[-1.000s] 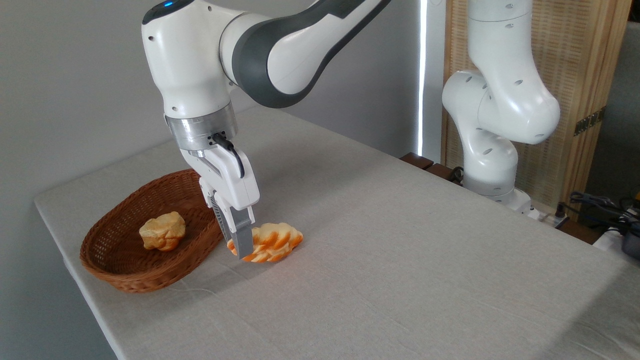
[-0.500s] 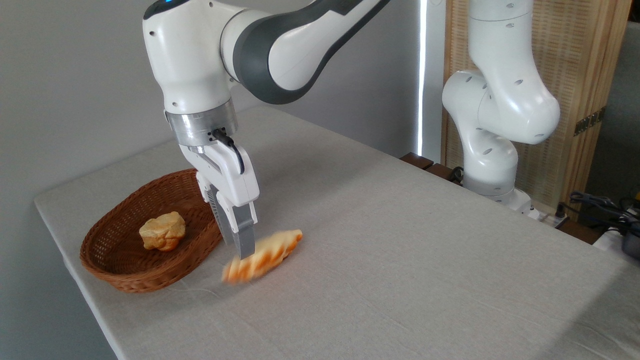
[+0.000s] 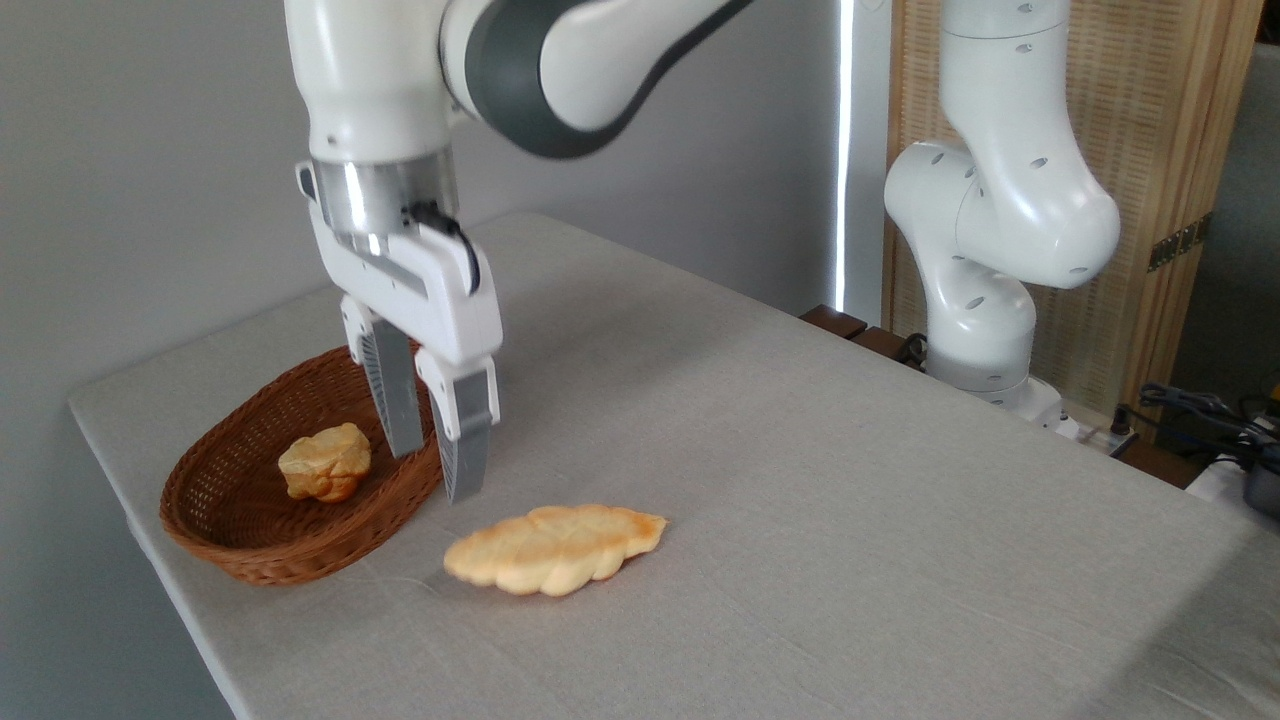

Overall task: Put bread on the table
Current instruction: 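Open the gripper, release the croissant, and raise the gripper away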

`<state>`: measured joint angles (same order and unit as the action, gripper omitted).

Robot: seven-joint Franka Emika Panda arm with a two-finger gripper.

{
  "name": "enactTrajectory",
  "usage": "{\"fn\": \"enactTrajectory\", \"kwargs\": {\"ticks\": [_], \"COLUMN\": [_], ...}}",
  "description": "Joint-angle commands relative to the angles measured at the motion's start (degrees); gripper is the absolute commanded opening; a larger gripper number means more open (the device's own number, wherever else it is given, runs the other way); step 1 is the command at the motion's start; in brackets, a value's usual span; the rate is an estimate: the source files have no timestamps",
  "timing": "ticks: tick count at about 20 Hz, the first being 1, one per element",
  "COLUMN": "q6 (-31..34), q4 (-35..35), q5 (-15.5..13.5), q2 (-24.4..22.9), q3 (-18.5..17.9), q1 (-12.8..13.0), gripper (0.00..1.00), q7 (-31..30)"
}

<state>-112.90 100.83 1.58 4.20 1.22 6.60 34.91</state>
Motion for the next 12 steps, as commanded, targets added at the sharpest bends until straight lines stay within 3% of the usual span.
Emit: {"fn": "enactTrajectory", "kwargs": {"ticks": [1,5,12], "q6": [7.8,12.4,17.4], "q4": [-2.9,-6.3,-9.9], "q5": [-2.3,-6.4,-6.5], "q2": [-0.7,-1.2,-1.2], "q3": [-0.1,-0.3,-0.2], "q1": [0.3,0.4,0.5], "gripper": [1.00,1.00,1.00], "q7": [-2.7,-3.9,-4.2]}}
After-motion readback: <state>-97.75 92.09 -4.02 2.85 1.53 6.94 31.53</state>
